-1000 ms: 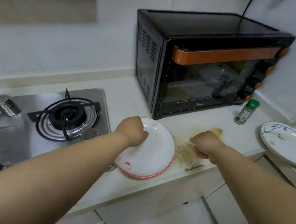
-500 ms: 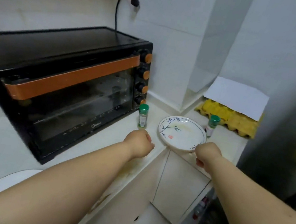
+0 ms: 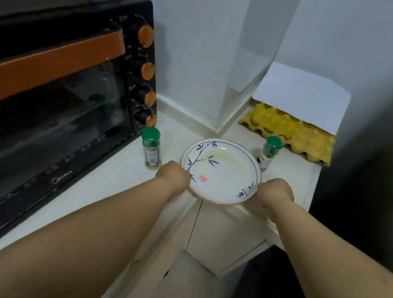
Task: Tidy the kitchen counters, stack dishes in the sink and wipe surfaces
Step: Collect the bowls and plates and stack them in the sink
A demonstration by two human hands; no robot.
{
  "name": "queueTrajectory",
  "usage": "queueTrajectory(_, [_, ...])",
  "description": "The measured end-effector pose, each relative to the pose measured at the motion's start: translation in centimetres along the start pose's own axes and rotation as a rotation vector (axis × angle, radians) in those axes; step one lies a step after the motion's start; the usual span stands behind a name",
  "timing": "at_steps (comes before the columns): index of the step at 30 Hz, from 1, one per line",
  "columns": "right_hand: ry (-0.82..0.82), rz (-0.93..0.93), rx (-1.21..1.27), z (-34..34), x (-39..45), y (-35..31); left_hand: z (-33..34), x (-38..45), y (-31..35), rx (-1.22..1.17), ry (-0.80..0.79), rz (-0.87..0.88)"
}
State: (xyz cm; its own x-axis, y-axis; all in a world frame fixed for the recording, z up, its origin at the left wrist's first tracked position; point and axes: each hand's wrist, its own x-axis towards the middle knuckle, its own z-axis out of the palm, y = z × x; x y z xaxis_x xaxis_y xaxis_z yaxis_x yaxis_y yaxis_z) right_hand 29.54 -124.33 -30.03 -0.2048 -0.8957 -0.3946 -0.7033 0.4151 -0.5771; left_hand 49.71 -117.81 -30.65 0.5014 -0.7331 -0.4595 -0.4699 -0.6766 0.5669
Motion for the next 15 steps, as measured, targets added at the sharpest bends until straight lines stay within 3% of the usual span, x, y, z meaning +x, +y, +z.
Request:
queueTrajectory(11, [0.055, 0.047, -0.076, 1.8, 1.5, -0.9, 1.1, 3.8, -1.0, -0.287, -0.114, -0.03])
queueTrajectory(15, [0.056, 0.023, -0.053, 0.6, -0.2, -1.8, -0.3, 2.0, -1.1, -0.341, -0.079, 0.027])
